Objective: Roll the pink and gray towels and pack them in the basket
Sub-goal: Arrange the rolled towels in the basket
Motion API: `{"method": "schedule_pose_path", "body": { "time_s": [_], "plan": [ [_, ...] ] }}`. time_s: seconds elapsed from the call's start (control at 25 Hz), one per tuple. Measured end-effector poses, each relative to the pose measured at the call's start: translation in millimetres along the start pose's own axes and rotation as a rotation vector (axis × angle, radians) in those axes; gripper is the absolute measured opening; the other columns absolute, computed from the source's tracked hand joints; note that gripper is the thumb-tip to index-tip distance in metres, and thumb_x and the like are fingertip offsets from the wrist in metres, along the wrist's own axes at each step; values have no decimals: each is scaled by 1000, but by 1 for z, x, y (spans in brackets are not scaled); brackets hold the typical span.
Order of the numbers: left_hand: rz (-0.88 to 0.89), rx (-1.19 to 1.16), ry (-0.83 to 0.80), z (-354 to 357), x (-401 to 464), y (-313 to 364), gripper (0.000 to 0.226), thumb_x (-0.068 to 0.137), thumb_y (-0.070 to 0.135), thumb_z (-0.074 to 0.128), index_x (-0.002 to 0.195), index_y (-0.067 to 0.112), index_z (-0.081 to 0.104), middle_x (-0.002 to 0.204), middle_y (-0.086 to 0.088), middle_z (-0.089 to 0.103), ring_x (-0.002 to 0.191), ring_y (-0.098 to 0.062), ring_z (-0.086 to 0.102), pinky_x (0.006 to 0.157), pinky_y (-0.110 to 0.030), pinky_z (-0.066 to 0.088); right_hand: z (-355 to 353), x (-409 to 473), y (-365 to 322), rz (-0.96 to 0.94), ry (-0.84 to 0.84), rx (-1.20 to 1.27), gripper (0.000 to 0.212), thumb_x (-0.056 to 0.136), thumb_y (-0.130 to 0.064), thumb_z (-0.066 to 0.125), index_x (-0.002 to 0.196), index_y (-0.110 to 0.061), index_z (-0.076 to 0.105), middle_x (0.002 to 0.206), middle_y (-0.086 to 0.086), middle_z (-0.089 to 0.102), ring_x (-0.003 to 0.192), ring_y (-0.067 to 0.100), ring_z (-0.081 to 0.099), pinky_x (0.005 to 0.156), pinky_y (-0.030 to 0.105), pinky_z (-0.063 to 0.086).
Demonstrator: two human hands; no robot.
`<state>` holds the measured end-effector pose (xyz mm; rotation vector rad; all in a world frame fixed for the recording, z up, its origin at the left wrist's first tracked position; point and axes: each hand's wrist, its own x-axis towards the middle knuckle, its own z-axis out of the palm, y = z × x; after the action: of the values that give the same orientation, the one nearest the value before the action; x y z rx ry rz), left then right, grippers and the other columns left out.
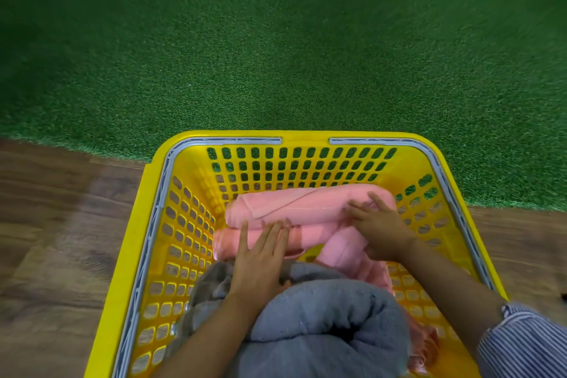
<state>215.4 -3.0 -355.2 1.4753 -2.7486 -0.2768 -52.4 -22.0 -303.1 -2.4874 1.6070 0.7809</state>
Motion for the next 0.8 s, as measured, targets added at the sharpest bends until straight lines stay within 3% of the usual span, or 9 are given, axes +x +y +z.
{"method": "schedule_pose_path", "body": {
  "time_s": [0.08, 0.2, 0.32, 0.4, 0.48, 0.56, 0.68, 0.76, 0.8],
  "plan": [
    [-1, 8, -33, -3, -1, 1, 124, 41, 65, 79, 138, 3, 33, 138, -13, 53, 127, -24, 52, 111, -64, 9, -14, 3, 8, 70, 55, 128, 63, 69, -34, 55, 128, -12, 50, 147, 0, 31, 130, 18, 38, 116, 42, 4],
    [-31, 32, -21, -4, -2, 1, 124, 49, 74, 68, 143, 3, 29, 147, -13, 43, 134, -23, 44, 109, -66, 9, -29, 7, 19, 126, 130, 342, 68, 59, -42, 45, 117, -7, 57, 139, 2, 42, 120, 19, 47, 111, 37, 22],
    [-66, 32, 59, -5, -4, 3, 111, 61, 77, 45, 142, 3, 31, 148, -15, 41, 135, -26, 43, 107, -67, 13, -34, 5, 28, 210, 233, 546, 64, 53, -41, 48, 105, -7, 64, 121, 4, 57, 106, 21, 56, 92, 29, 43],
    [-62, 41, 144, -3, -5, 3, 107, 65, 78, 43, 141, 3, 34, 148, -17, 40, 135, -28, 42, 107, -69, 12, -41, 2, 36, 322, 356, 750, 62, 53, -49, 50, 97, -8, 65, 103, 6, 62, 93, 23, 59, 79, 30, 48],
    [-77, 55, 252, 0, -4, 2, 107, 67, 79, 50, 141, 2, 36, 149, -20, 37, 139, -31, 35, 111, -68, 5, -46, 1, 35, 310, 438, 863, 67, 55, -56, 50, 96, -6, 66, 100, 9, 62, 90, 22, 58, 77, 28, 45],
    [-113, 39, 346, 1, -3, -1, 101, 67, 75, 55, 136, 2, 41, 144, -19, 41, 135, -34, 39, 113, -64, 5, -43, 2, 15, 203, 290, 829, 70, 60, -57, 54, 110, -9, 63, 118, 7, 54, 103, 19, 52, 88, 25, 40],
    [-146, -10, 412, -3, -1, -1, 82, 59, 64, 64, 118, 8, 53, 123, -12, 52, 107, -32, 56, 95, -53, 30, -13, 11, -29, 132, -15, 408, 71, 72, -59, 56, 131, -21, 46, 142, 2, 35, 126, 23, 37, 107, 51, 26],
    [-115, 4, 387, -2, 1, -2, 75, 59, 61, 67, 114, 10, 61, 119, -10, 60, 104, -28, 58, 88, -50, 32, 1, 14, -46, 103, -58, 303, 65, 76, -57, 56, 133, -29, 43, 149, -2, 25, 135, 26, 23, 105, 66, 12],
    [-85, 23, 357, 1, 3, -4, 74, 60, 60, 66, 116, 11, 62, 121, -10, 62, 109, -27, 57, 90, -51, 31, 4, 14, -46, 105, -49, 318, 64, 75, -59, 54, 132, -31, 45, 150, -3, 23, 136, 25, 21, 104, 67, 11]
  ]
}}
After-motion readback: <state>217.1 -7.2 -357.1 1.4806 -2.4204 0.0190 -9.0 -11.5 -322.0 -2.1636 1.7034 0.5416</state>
